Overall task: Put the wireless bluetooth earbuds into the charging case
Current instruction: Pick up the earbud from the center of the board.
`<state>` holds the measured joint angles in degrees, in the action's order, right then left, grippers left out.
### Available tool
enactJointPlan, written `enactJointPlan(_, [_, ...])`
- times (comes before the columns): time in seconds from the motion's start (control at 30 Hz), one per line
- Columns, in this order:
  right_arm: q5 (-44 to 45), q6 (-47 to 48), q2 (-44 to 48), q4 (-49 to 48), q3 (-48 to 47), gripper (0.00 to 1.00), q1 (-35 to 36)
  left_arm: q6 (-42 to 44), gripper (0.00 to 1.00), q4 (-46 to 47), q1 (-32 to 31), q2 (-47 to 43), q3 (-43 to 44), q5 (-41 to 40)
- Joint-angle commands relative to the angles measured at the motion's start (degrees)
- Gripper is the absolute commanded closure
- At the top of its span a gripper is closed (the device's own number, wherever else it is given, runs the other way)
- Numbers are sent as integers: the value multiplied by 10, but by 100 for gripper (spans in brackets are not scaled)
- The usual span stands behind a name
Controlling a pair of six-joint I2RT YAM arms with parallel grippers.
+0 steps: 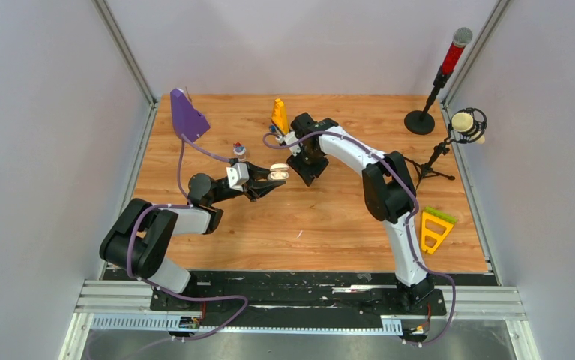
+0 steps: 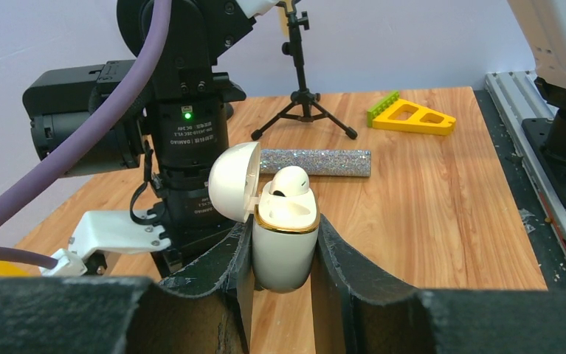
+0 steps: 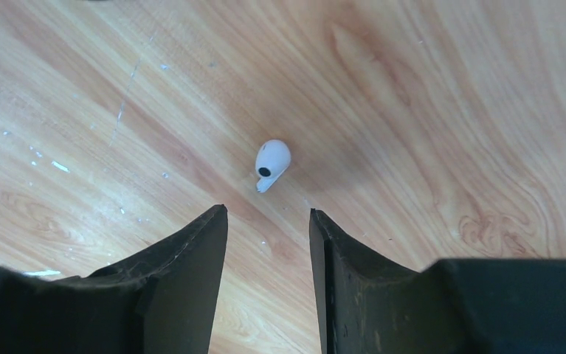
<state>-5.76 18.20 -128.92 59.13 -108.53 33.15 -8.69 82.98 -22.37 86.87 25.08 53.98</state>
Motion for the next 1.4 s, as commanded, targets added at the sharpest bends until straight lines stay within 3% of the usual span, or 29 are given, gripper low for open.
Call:
enactJointPlan(0.0, [38, -15, -9, -31, -21, 54, 1, 0, 100, 40, 0, -21, 5, 4])
enactJointPlan(0.7, [37, -18, -26, -44, 2, 54, 1, 2, 100, 39, 0, -21, 5, 3])
enactJointPlan(1.37, [130, 27, -28, -99, 1, 55, -27, 2, 100, 40, 0, -25, 3, 3])
